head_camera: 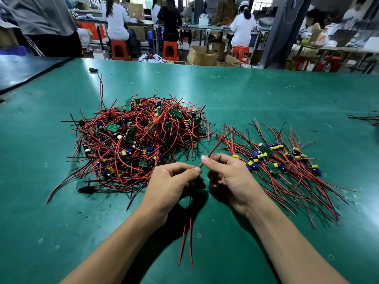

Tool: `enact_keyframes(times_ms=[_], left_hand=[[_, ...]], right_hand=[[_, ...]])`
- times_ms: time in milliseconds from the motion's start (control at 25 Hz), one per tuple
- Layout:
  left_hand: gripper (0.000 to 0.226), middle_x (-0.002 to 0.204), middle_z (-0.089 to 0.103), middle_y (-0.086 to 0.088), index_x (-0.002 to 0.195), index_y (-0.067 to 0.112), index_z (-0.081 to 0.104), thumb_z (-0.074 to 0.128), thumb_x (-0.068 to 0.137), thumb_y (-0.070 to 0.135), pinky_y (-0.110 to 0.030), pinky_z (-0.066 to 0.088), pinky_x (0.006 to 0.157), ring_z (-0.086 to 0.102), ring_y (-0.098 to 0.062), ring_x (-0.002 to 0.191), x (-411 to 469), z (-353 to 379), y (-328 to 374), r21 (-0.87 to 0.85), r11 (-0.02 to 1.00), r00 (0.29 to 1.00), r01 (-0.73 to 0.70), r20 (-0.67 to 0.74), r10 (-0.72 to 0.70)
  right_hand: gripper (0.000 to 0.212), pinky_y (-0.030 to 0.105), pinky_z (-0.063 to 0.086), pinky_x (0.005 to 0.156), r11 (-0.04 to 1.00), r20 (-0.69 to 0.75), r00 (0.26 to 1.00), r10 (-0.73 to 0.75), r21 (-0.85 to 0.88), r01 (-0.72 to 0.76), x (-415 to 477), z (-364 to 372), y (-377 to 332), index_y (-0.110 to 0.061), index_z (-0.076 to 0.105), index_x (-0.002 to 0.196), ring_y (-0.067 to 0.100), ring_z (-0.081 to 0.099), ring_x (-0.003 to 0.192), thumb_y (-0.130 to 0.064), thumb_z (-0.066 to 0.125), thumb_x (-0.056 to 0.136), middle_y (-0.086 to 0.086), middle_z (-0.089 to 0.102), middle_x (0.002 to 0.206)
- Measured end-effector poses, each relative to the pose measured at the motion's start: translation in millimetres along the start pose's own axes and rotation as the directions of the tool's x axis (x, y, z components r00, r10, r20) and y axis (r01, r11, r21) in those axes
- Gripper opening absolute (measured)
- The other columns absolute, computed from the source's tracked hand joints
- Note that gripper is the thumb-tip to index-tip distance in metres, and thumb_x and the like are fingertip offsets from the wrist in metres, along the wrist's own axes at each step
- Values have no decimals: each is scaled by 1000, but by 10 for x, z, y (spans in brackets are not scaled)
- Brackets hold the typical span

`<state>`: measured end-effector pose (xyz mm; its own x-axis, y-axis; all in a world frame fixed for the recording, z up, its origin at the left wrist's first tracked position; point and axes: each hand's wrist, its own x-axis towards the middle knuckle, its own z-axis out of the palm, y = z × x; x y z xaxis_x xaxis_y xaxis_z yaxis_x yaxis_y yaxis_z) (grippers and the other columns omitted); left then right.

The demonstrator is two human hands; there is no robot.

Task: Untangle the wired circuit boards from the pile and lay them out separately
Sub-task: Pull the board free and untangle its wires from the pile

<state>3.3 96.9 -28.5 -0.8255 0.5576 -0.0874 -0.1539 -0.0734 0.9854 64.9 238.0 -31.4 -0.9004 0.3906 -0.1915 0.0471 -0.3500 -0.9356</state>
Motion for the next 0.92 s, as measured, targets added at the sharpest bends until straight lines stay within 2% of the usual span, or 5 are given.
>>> enact_keyframes(times_ms=[280, 480, 560, 720, 920], left_hand=[[22, 82, 77, -8, 80, 9, 79, 62, 93, 4, -19, 54, 57, 73, -17, 66, 3, -18, 5, 35, 999, 993, 16, 114, -20], [14, 76, 72, -22, 80, 5, 78, 68, 89, 8, -23, 52, 61, 62, -21, 66, 0, -4, 34, 191, 982, 986, 6, 160, -37], [12, 80, 73, -22, 80, 5, 78, 69, 87, 8, -30, 50, 67, 62, -25, 69, 1, 48, 32, 177, 984, 988, 31, 146, -58], [12, 65, 71, -8, 77, 5, 77, 70, 85, 8, -16, 46, 51, 58, -11, 55, -19, 91, 34, 221, 973, 985, 60, 145, -93], [16, 59, 68, -2, 72, 10, 78, 70, 86, 10, -16, 41, 45, 55, -7, 47, -9, 80, 88, 214, 972, 975, 95, 178, -134]], right_hand=[[25, 46, 61, 82, 986, 156, 987, 31, -167, -4, -52, 2, 16, -5, 77, 101, 32, 68, 83, -28, 69, 93, 27, 73, 96], [27, 39, 56, 64, 950, 62, 997, -53, -303, 69, 8, -55, 35, -8, 78, 87, 23, 63, 62, -32, 68, 95, 13, 69, 70], [27, 26, 37, 48, 946, -39, 994, -100, -314, 83, 83, -99, 17, -11, 79, 83, 14, 44, 47, -31, 67, 96, 4, 50, 55], [29, 19, 27, 41, 992, -241, 964, -111, -89, 92, 190, -171, -53, -5, 75, 76, 7, 30, 44, -20, 63, 98, -2, 38, 59], [32, 16, 27, 34, 929, -190, 979, 78, 371, -2, 215, -129, -148, 0, 67, 79, 4, 32, 37, -23, 58, 100, -4, 47, 50]])
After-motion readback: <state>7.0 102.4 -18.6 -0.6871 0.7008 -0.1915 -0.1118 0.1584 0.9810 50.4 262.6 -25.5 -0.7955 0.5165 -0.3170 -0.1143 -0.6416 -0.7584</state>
